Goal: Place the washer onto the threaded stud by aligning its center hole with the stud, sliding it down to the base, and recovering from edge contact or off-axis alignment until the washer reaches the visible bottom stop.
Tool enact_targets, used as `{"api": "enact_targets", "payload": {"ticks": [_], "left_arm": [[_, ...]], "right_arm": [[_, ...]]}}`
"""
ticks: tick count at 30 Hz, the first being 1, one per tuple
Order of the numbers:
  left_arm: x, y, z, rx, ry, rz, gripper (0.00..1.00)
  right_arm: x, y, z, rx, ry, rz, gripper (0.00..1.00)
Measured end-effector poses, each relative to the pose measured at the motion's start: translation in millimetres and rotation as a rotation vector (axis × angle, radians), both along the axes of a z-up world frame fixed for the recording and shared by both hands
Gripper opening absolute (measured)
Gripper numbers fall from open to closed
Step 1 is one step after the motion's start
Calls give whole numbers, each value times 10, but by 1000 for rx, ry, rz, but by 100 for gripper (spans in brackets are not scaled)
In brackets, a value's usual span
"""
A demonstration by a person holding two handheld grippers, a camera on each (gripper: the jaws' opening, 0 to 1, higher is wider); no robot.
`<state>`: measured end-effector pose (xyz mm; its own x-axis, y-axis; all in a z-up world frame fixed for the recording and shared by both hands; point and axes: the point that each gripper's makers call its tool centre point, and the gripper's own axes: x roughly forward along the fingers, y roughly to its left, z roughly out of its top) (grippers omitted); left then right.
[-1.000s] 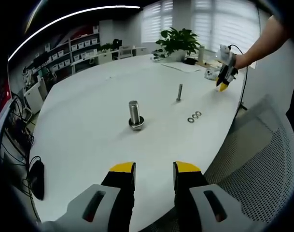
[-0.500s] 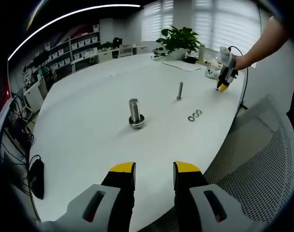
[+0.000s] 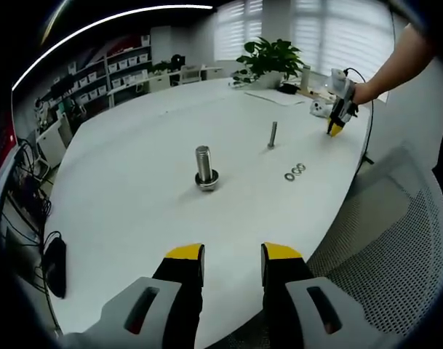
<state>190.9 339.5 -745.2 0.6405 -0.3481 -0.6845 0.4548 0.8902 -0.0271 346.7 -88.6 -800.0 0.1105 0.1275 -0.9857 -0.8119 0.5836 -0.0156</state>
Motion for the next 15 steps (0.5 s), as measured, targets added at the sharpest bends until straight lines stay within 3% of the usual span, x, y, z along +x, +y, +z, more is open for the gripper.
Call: {"api": "enact_targets", "payload": {"ticks": [9, 15], "left_arm": [[5, 11, 7, 5, -5, 3, 29], [9, 15, 9, 4, -8, 5, 29]], "right_arm": [[7, 10, -11, -46, 28, 30, 15], [-8, 31, -4, -84, 11, 47, 14]]}}
